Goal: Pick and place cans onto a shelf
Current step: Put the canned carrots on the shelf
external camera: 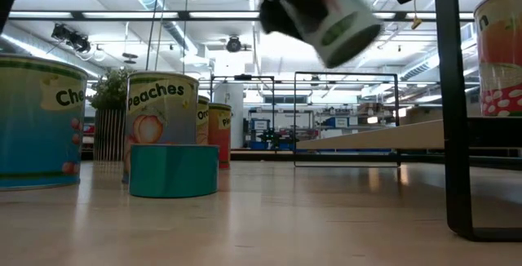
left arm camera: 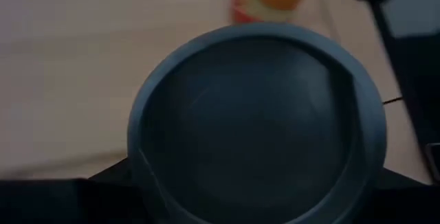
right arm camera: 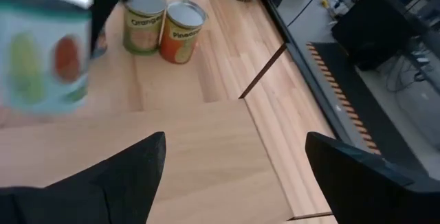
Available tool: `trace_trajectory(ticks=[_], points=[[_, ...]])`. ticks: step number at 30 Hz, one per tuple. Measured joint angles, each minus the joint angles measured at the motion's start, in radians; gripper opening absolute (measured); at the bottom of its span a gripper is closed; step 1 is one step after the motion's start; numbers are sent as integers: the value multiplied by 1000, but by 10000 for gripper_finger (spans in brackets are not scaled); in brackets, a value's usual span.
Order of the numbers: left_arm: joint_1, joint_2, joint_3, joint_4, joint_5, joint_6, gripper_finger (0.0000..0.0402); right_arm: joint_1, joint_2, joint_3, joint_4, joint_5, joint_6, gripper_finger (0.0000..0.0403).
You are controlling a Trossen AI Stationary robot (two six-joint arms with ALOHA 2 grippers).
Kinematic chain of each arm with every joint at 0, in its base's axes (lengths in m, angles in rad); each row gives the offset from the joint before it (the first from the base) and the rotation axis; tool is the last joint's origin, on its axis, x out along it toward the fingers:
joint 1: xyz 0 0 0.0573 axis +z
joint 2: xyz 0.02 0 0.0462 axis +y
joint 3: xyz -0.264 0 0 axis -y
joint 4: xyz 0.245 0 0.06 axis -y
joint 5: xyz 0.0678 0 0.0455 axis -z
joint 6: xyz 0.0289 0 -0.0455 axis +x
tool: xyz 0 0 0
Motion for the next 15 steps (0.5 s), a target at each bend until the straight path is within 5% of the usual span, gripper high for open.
trace_trajectory(ticks=[8,15], points=[[-22,250,324,-173,100,109,260,6,-1,0,-6,-9,4,357],[-37,339,403,-197,155,168,261,6,0,0,-11,-4,4,357]])
